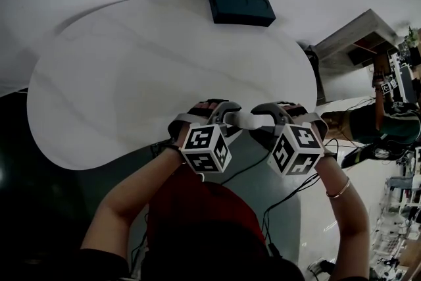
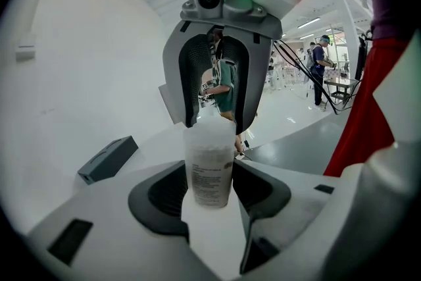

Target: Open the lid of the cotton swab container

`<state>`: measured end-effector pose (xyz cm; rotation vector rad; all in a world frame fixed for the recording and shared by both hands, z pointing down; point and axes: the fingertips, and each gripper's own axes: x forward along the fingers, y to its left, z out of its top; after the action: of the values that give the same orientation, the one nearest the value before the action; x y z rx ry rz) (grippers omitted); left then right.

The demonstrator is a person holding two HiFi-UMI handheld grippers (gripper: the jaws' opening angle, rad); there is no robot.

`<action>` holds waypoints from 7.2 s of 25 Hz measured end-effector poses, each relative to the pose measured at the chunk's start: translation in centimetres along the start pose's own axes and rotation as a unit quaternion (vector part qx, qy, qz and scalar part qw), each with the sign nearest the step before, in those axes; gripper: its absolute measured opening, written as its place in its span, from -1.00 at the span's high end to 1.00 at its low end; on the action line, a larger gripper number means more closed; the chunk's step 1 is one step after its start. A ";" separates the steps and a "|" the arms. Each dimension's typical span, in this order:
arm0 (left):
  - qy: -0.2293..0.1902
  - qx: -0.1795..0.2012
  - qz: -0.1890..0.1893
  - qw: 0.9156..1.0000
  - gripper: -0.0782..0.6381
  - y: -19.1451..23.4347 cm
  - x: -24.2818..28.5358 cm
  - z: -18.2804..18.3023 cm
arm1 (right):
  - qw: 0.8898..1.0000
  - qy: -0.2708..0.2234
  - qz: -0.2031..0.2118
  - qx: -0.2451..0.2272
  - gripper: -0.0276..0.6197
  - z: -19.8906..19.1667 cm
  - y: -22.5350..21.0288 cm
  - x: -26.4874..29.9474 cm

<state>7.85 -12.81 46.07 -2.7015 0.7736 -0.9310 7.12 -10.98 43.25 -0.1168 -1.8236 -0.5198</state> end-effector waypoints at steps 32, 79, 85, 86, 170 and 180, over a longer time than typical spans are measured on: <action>-0.016 0.022 0.006 1.000 0.14 0.5 -1.8 0.0 | 1.000 -0.018 0.018 0.006 0.33 1.8 -0.4 -1.0; -0.015 -0.136 0.012 0.991 0.14 4.5 -3.2 -4.4 | 0.950 -0.179 -0.097 0.236 0.34 2.4 -7.7 -3.8; -0.019 -0.154 0.012 0.988 0.14 6.8 -3.2 -5.5 | 0.920 -0.216 -0.097 0.314 0.34 1.4 -7.4 -2.3; -0.018 -0.154 0.012 0.988 0.14 7.0 -3.1 -5.6 | 0.915 -0.221 -0.097 0.324 0.34 1.2 -7.4 -2.0; 0.028 -0.238 0.048 0.970 0.19 9.7 -3.1 -10.5 | 0.790 -0.305 -0.087 0.526 0.37 2.0 -1.8 3.6; 0.029 -0.270 0.085 0.959 0.48 7.2 -5.6 -9.1 | 0.769 -0.335 -0.112 0.533 0.37 1.9 -0.5 1.5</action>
<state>-4.47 -15.96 48.00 -2.9866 1.4298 -0.8606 4.82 -10.97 44.03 0.8017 -2.5867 0.5519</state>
